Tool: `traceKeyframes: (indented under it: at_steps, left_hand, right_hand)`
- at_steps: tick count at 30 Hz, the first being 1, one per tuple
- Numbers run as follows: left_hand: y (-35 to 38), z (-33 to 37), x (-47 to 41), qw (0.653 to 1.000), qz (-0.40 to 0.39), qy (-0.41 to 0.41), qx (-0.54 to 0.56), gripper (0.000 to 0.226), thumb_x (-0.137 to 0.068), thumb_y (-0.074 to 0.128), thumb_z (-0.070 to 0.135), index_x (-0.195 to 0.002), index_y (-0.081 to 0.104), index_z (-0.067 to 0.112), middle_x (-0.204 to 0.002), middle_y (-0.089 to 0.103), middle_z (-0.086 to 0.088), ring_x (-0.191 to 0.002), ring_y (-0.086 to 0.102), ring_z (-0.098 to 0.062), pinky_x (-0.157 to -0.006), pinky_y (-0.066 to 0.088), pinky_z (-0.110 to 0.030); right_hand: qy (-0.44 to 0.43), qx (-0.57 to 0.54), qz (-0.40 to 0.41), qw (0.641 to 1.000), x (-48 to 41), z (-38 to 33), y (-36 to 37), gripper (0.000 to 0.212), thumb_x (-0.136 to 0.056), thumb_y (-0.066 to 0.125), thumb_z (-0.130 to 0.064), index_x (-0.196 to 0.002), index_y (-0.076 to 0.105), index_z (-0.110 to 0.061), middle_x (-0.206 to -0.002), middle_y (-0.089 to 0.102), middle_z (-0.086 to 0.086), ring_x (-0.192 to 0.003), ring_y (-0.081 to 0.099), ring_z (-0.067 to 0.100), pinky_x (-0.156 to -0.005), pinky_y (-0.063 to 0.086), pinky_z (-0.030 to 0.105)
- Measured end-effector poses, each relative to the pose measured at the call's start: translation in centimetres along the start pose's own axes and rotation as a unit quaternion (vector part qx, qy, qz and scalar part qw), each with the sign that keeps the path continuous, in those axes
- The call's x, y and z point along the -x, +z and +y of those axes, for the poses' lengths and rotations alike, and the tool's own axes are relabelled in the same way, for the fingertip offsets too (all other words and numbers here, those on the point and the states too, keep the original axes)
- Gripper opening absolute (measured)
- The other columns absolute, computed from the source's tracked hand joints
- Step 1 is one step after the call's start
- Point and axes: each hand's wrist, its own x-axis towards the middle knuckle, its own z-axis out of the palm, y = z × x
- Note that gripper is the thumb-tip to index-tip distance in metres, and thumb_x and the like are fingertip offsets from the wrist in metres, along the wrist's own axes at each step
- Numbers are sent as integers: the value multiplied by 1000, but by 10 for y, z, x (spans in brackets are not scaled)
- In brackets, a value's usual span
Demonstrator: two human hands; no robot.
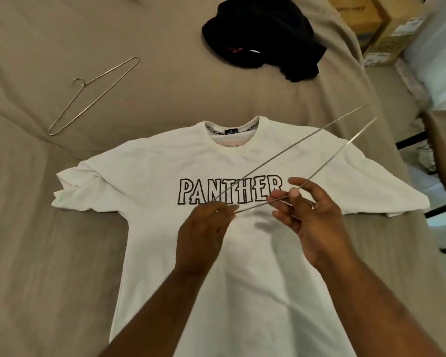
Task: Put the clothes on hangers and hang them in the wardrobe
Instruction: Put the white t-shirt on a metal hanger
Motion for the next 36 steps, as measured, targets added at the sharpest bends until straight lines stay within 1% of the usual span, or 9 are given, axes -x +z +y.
traceKeyframes:
  at_steps: [7,11,15,18,22,24,27,31,36]
  left_hand:
    - [28,-22,-87,990,-46,-126,43,35,-94,61,15,-128,63,16,-123,60,-3,-103,62,-22,-92,53,-41]
    - [49,-35,-141,976,-146,-135,-90,53,-98,58,33,-149,44,23,-149,39,-7,-132,44,-31,-102,46,-52]
    - [51,-43,-182,930,-152,-291,-165,52,-95,47,64,-143,46,44,-147,28,-8,-134,34,-34,-103,37,-55]
    - [51,-52,-194,910,-185,-312,-200,52,-92,50,68,-137,50,41,-144,33,-10,-131,38,-38,-103,36,-55]
    - [50,-61,-195,922,-91,-348,-146,41,-95,58,45,-124,63,17,-129,53,-12,-121,54,-34,-98,44,-49]
    - [49,-66,-188,932,-15,-353,-82,25,-90,59,20,-111,70,10,-118,64,-11,-111,62,-30,-92,48,-34]
    - [39,-64,-173,944,35,-329,9,30,-79,59,0,-105,72,8,-110,68,-13,-104,65,-28,-80,32,-4]
    - [18,-54,-163,959,25,-280,33,44,-83,63,1,-126,68,6,-117,67,-18,-114,63,-27,-90,30,-4]
    - [-13,-41,-154,970,49,-237,40,43,-85,65,5,-128,68,10,-125,64,-12,-109,64,-26,-94,33,-10]
  right_hand:
    - [-148,-12,48,988,-26,-40,-34,9,-105,53,-14,-106,61,-18,-108,76,13,-101,73,28,-75,60,30]
    - [-163,24,31,986,-37,-49,-44,10,-105,53,-16,-104,61,-21,-109,76,10,-104,73,26,-75,61,32]
    - [-186,86,22,979,-43,-50,-49,13,-105,54,-17,-100,62,-26,-107,77,4,-97,73,23,-67,55,30]
    - [-195,99,6,976,-47,-46,-49,12,-105,53,-15,-101,63,-22,-107,77,5,-97,72,26,-66,53,30]
    - [-204,111,-35,972,-54,-46,-38,11,-105,53,-15,-102,63,-20,-107,77,5,-97,73,27,-67,54,30]
    - [-217,113,-65,968,-61,-52,-28,12,-105,54,-14,-101,63,-20,-107,77,6,-96,73,28,-67,54,29]
    - [-246,116,-118,955,-77,-67,-6,12,-104,54,-12,-102,64,-19,-106,76,7,-97,73,29,-68,55,30]
    - [-285,155,-211,922,-106,-89,25,15,-104,53,-8,-103,63,-19,-103,77,4,-95,73,29,-67,54,34]
    - [-271,294,-310,863,-136,-112,52,16,-103,54,-10,-101,64,-22,-106,77,4,-95,72,24,-64,50,31]
